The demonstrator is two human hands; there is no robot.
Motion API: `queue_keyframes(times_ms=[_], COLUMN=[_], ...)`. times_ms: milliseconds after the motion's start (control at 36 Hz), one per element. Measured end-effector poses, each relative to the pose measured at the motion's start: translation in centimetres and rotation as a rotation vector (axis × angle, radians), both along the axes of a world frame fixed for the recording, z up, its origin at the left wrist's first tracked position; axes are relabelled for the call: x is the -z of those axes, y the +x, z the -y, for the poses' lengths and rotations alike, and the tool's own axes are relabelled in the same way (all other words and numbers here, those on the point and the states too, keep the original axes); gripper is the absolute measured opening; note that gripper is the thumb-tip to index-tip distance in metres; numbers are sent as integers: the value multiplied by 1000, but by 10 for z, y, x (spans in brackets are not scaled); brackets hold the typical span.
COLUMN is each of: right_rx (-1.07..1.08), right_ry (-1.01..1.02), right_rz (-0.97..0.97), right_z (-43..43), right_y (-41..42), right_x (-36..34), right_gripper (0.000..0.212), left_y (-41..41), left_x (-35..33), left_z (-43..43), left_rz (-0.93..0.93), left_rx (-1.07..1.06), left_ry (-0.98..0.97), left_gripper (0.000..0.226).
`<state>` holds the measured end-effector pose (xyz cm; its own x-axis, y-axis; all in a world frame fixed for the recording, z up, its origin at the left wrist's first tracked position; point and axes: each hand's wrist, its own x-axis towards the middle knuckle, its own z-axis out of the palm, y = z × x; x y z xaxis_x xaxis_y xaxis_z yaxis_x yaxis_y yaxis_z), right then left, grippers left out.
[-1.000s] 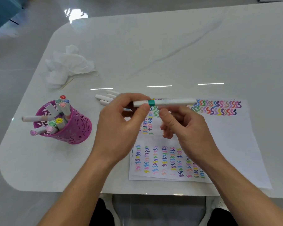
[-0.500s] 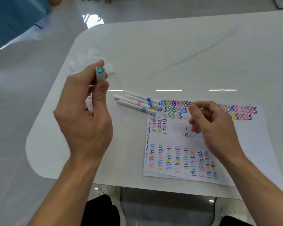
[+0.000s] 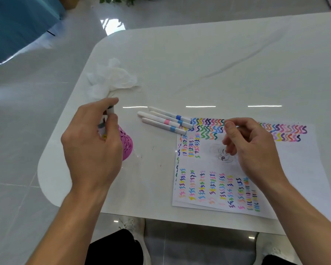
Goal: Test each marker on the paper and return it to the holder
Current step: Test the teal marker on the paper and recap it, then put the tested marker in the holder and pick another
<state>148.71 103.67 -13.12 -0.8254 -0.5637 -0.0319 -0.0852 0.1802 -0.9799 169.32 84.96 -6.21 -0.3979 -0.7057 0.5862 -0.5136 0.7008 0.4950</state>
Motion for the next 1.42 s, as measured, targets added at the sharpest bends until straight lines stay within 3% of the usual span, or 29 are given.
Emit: queue_keyframes(times_ms=[250, 444, 806, 1083, 1417], right_rx=[2, 16, 37, 55, 57], right_ry=[-10, -16, -10, 20, 99], right_rz=[32, 47, 48, 44, 111], right_z=[5, 1, -7, -14, -18], right_y=[2, 0, -5, -11, -19], right_x=[2, 2, 1, 2, 12], right_gripper=[17, 16, 16, 16, 8], left_y=[4, -1, -29, -55, -73], left_x=[7, 5, 15, 47, 61], left_z=[2, -6, -24, -34, -39], left_rz=[205, 242, 269, 422, 509], left_rx=[-104, -93, 181, 302, 349], left_ry=[84, 107, -139, 214, 164], left_gripper=[28, 33, 34, 32, 33])
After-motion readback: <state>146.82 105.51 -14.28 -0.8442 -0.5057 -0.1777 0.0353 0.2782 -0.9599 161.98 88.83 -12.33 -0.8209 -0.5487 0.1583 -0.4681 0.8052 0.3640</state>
